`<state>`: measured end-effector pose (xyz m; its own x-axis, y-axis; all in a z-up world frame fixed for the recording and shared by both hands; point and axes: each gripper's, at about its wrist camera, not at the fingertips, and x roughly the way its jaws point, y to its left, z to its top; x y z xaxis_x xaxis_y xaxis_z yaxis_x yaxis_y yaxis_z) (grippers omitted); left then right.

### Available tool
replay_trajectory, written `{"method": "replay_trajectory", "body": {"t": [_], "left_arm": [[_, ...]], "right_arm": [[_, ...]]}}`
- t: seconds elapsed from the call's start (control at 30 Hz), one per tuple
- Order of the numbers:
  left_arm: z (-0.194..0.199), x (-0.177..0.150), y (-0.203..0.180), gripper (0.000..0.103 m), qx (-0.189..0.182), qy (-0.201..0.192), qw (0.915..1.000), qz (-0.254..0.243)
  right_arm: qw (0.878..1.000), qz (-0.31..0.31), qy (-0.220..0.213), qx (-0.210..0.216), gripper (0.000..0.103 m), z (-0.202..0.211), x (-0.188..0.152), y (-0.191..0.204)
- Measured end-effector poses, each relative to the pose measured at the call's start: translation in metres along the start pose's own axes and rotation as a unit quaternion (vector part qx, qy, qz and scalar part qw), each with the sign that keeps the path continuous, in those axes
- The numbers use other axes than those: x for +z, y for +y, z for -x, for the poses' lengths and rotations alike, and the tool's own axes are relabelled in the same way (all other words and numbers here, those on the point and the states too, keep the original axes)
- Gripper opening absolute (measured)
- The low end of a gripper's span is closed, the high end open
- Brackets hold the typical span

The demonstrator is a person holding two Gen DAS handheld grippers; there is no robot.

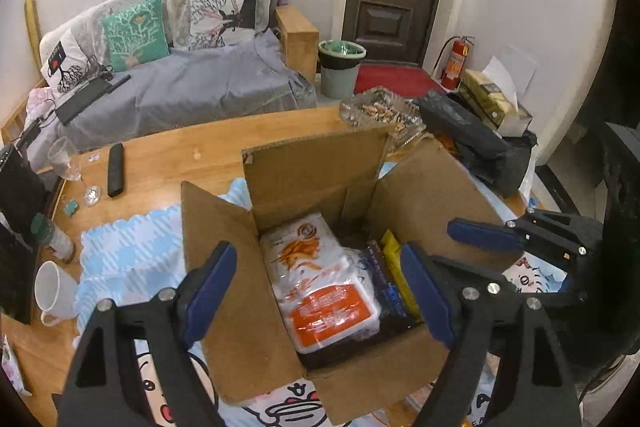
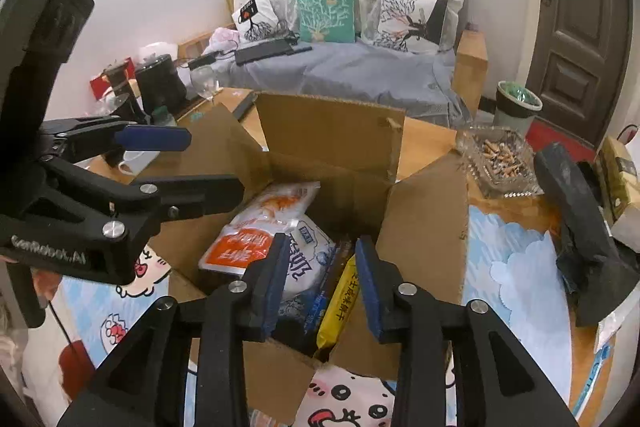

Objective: Organize snacks
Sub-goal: 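Drop the spicy strip bag and chocolate bar into the box, opening both tools, then grasp the orange-wrapped sausage snack with the right tool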

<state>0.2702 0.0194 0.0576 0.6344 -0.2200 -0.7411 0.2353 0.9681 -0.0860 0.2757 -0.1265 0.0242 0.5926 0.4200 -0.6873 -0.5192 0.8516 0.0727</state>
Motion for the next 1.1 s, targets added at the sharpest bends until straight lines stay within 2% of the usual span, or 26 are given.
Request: {"method": "replay_trajectory", "body": {"t": [0.1, 0.23, 0.37, 0.43, 0.57, 0.73, 0.83, 0.93, 1.1], "left_arm": [[0.020, -0.004, -0.004, 0.082, -0.007, -0.029, 0.9995, -0.005], [0.051, -0.018, -0.014, 0.082, -0.022, -0.059, 0.9978, -0.020], [0.078, -0.044, -0.026, 0.082, -0.042, -0.080, 0.9950, -0.043], [0.089, -0.061, -0.033, 0.082, -0.051, -0.088, 0.9934, -0.053], [0.101, -0.097, -0.041, 0.084, -0.072, -0.099, 0.9912, -0.050], [0.084, -0.143, -0.050, 0.085, -0.070, -0.088, 0.9929, -0.039], [0.063, -0.167, -0.052, 0.085, -0.070, -0.066, 0.9951, -0.024], [0.036, -0.186, -0.050, 0.085, -0.093, -0.039, 0.9949, -0.004], [0.000, -0.203, -0.049, 0.085, -0.111, 0.002, 0.9936, 0.019]], "right_arm": [[1.000, 0.000, -0.023, 0.010, 0.031, 0.018, -0.005, 0.001], [0.998, 0.006, -0.066, 0.014, 0.053, 0.053, -0.024, 0.005], [0.995, -0.002, -0.095, 0.021, 0.054, 0.085, -0.051, 0.004], [0.995, -0.011, -0.100, 0.017, 0.063, 0.096, -0.066, 0.001], [0.995, -0.014, -0.098, -0.021, 0.068, 0.110, -0.106, -0.007], [0.996, -0.040, -0.069, -0.043, 0.068, 0.101, -0.157, -0.020], [0.996, -0.066, -0.054, -0.027, 0.068, 0.089, -0.184, -0.023], [0.995, -0.087, -0.039, 0.000, 0.068, 0.076, -0.206, -0.018], [0.995, -0.086, -0.013, 0.045, 0.068, 0.049, -0.225, 0.008]]}}
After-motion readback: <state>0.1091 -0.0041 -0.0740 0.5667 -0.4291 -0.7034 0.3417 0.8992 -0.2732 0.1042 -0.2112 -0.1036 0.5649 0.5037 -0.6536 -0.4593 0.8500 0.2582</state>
